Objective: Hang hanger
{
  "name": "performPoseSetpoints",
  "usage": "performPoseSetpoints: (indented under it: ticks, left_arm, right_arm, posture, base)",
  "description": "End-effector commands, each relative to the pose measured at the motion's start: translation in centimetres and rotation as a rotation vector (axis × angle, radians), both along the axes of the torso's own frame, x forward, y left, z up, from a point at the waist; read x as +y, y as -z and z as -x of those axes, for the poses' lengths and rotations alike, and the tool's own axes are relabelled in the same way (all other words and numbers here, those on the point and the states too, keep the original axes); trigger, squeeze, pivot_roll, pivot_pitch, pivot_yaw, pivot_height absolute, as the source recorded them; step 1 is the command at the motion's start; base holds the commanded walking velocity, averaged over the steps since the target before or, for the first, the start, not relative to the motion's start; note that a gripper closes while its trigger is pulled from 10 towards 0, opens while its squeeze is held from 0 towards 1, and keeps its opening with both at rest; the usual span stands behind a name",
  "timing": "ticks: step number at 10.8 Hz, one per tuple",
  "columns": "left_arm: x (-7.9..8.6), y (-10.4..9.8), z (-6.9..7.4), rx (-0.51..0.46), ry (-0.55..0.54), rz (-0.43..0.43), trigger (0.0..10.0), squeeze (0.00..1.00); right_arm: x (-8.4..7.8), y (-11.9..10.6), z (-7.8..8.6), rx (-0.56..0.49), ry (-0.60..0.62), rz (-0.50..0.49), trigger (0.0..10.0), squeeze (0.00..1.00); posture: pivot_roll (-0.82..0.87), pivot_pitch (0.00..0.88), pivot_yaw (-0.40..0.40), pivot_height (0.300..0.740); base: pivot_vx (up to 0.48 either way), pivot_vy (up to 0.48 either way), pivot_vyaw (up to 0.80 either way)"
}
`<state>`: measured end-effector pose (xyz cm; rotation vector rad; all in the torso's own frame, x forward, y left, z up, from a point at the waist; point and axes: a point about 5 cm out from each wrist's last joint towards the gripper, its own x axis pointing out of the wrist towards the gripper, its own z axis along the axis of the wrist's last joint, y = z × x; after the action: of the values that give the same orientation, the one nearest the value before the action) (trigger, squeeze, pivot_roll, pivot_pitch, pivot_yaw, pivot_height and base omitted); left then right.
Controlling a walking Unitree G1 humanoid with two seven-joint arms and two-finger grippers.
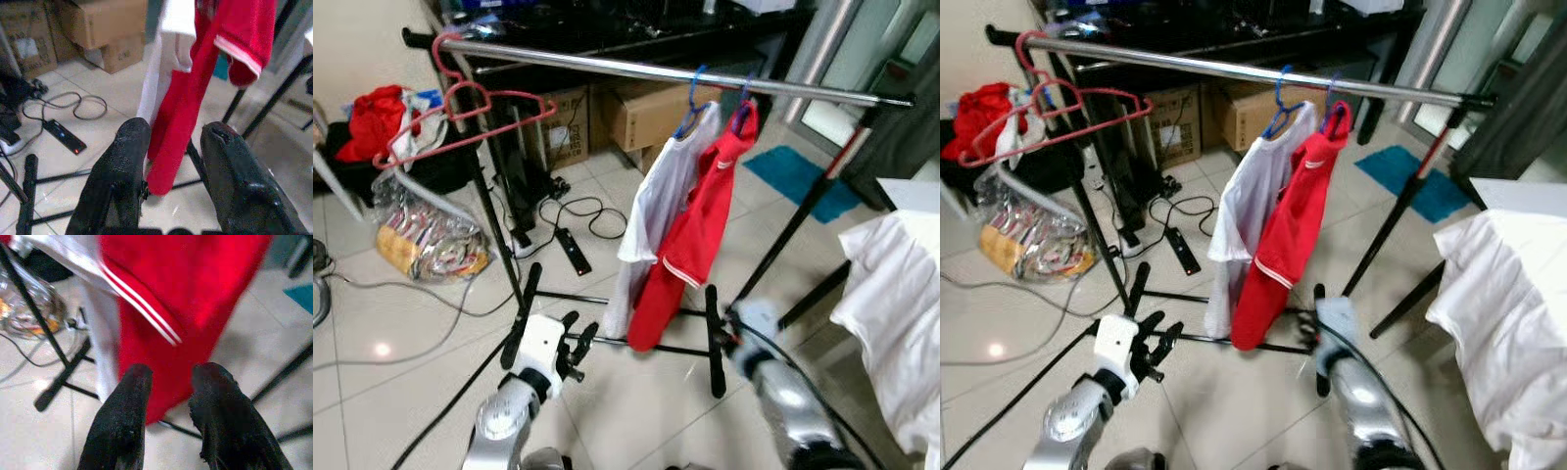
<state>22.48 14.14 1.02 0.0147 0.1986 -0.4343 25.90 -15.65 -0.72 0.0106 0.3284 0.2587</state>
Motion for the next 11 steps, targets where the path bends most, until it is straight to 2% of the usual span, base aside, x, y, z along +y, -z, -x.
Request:
performPoseSetpoints:
  ticks: [1, 2, 3, 4, 5, 7, 8, 9, 11]
  left_arm:
    - [-0.4, -1.0, 0.0, -0.054, 0.007, -0.008, 10.0, 0.0]
    - [-0.9, -1.6, -0.3, -0.108, 0.015, -0.019, 10.0, 0.0]
    - [-1.0, -1.6, -0.4, -0.112, 0.019, -0.017, 10.0, 0.0]
    - [-0.9, -2.1, -1.0, -0.113, 0.041, -0.026, 10.0, 0.0]
    - [-0.5, -2.3, -1.7, -0.118, 0.078, -0.054, 10.0, 0.0]
    - [-0.5, -2.5, -2.6, -0.133, 0.065, -0.042, 10.0, 0.0]
    - [-0.7, -2.7, -2.8, -0.146, 0.06, -0.034, 10.0, 0.0]
    - [-1.0, -3.2, -3.1, -0.183, 0.03, 0.007, 10.0, 0.0]
    - [-1.1, -4.0, -3.3, -0.249, -0.008, 0.051, 10.0, 0.0]
  right_arm:
    - [-0.3, -0.6, -0.3, -0.043, 0.033, -0.002, 10.0, 0.0]
    - [-0.2, -1.2, -0.8, -0.086, 0.074, 0.003, 10.0, 0.0]
    - [0.0, -1.3, -0.9, -0.092, 0.078, -0.001, 10.0, 0.0]
    - [0.5, -1.7, -1.0, -0.111, 0.118, -0.013, 10.0, 0.0]
    - [1.2, -2.3, -1.0, -0.169, 0.064, 0.035, 10.0, 0.0]
    - [0.0, -2.2, -1.0, -0.17, 0.116, 0.059, 10.0, 0.0]
    - [-0.5, -2.4, -1.0, -0.175, 0.132, 0.062, 10.0, 0.35]
    - [-1.0, -3.0, -1.3, -0.207, 0.154, 0.067, 10.0, 1.0]
    - [-1.0, -4.3, -1.9, -0.277, 0.181, 0.082, 10.0, 1.0]
  posture:
    - [0.18, 0.033, -0.069, 0.74]
    - [0.17, 0.023, -0.056, 0.74]
    - [0.17, 0.023, -0.056, 0.74]
    - [0.15, 0.005, -0.055, 0.74]
    - [0.14, 0.0, -0.047, 0.74]
    - [0.12, 0.0, -0.054, 0.74]
    - [0.12, 0.0, -0.054, 0.74]
    - [0.11, 0.0, -0.055, 0.74]
    - [0.1, 0.0, -0.058, 0.74]
  base:
    - [0.0, 0.0, 0.0]
    - [0.0, 0.0, 0.0]
    - [0.0, 0.0, 0.0]
    - [0.0, 0.0, 0.0]
    - [0.0, 0.0, 0.0]
    - [0.0, 0.0, 0.0]
    - [0.0, 0.0, 0.0]
    - [0.0, 0.0, 0.0]
    - [0.0, 0.0, 0.0]
